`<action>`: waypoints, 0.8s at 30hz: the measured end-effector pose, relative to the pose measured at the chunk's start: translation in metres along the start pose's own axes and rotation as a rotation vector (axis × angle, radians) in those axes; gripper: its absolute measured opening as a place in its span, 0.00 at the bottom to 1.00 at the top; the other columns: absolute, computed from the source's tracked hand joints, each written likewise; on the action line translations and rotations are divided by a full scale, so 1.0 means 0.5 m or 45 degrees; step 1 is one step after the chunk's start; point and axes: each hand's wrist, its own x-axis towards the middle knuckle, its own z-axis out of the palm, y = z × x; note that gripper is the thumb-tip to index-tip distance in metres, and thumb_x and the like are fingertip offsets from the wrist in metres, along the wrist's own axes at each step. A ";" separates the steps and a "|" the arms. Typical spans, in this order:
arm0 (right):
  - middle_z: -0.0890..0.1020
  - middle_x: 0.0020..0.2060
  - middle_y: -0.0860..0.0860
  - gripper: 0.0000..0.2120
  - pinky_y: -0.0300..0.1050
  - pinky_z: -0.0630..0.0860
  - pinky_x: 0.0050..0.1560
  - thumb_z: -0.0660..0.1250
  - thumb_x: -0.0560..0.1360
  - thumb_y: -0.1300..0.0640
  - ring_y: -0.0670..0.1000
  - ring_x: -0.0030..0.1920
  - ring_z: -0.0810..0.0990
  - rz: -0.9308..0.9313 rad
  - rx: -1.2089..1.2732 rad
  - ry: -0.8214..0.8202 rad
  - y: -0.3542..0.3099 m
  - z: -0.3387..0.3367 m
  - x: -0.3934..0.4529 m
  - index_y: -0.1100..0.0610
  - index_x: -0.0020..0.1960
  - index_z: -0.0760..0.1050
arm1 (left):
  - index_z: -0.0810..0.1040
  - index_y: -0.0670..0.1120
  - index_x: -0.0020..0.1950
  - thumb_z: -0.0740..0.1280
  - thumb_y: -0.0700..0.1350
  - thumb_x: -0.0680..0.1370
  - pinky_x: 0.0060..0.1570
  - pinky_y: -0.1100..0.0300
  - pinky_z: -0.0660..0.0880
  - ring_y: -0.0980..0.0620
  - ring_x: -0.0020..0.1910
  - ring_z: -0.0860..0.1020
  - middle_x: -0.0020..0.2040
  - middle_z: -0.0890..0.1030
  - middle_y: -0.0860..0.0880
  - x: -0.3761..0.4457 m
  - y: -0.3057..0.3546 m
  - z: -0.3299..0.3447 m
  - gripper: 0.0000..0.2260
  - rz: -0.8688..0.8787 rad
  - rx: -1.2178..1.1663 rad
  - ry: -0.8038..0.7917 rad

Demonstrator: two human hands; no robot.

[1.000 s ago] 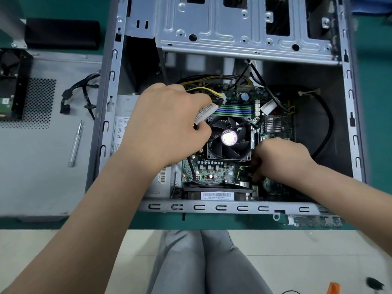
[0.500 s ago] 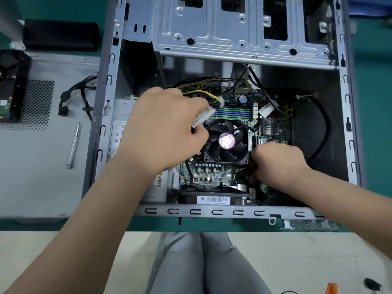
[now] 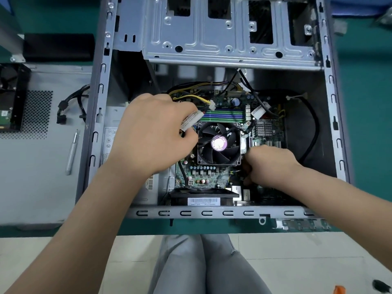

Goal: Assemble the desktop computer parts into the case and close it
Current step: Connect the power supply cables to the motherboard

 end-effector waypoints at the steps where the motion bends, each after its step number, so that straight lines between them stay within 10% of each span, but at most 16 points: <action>1: 0.75 0.40 0.49 0.03 0.42 0.66 0.35 0.68 0.73 0.55 0.55 0.45 0.77 -0.015 0.025 -0.015 0.002 0.000 0.000 0.52 0.46 0.74 | 0.80 0.49 0.42 0.60 0.49 0.69 0.38 0.59 0.59 0.48 0.32 0.70 0.28 0.71 0.50 0.000 0.000 0.000 0.10 -0.001 0.000 0.002; 24: 0.78 0.40 0.48 0.08 0.41 0.67 0.34 0.70 0.72 0.48 0.53 0.44 0.77 0.037 0.061 -0.002 -0.001 -0.001 -0.003 0.51 0.45 0.76 | 0.82 0.52 0.48 0.65 0.48 0.71 0.40 0.60 0.60 0.52 0.33 0.64 0.30 0.69 0.53 -0.006 -0.004 0.003 0.09 0.055 -0.028 0.081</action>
